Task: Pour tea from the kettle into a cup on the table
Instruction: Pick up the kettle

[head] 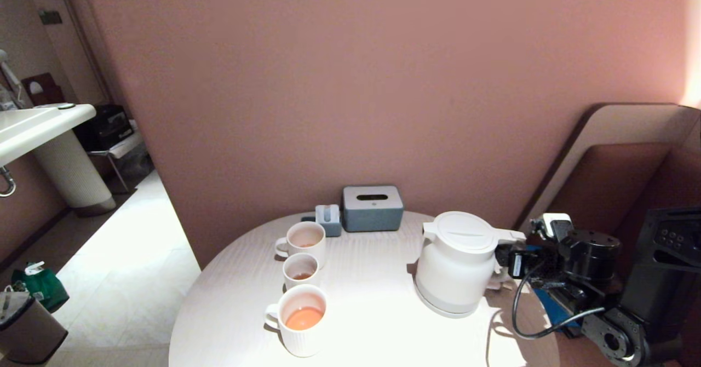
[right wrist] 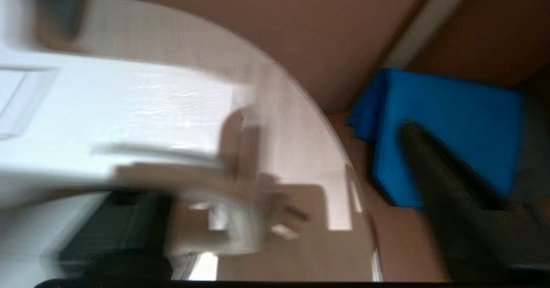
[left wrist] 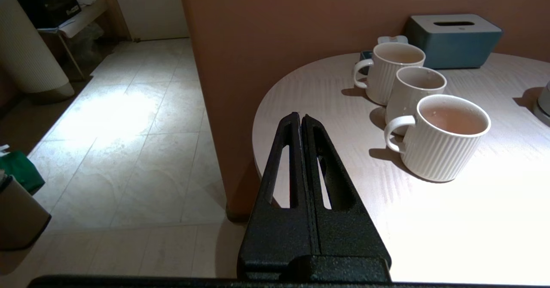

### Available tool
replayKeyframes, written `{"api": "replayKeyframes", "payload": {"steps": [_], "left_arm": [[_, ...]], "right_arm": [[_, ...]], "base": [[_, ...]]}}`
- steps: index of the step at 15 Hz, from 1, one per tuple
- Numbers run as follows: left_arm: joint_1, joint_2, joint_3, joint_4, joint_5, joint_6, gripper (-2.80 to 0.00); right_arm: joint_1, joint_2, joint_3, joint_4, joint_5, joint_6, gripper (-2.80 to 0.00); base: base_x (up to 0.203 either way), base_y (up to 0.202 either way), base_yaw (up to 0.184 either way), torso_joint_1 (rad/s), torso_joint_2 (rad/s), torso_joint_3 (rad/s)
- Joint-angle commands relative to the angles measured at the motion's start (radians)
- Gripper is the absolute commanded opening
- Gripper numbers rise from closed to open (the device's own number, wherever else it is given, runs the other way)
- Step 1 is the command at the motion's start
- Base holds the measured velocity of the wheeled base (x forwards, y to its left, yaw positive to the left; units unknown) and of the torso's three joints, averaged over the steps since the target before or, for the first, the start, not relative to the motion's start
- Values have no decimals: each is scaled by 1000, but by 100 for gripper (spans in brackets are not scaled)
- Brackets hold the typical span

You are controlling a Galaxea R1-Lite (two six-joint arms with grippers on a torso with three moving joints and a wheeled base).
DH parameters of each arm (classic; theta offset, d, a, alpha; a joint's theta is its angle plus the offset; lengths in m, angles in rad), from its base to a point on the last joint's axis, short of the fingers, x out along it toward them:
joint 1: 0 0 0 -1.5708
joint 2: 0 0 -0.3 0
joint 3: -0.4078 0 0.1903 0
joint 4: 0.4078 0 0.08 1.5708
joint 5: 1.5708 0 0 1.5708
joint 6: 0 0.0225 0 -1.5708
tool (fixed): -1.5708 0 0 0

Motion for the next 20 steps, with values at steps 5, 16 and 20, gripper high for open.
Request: {"api": "replayKeyframes", "payload": {"steps": [5, 16, 20], "left_arm": [[0, 1, 0, -1, 0, -1, -280], [0, 1, 0, -1, 0, -1, -280], [-1, 1, 0, -1, 0, -1, -280]], "right_arm": [[1, -35, 14, -8, 14, -1, -280], [52, -98, 11, -2, 21, -4, -280], [77, -235, -11, 90, 22, 4, -280]], "base": [[0, 0, 0, 0, 0, 0], [0, 0, 0, 0, 0, 0], [0, 0, 0, 0, 0, 0]]}}
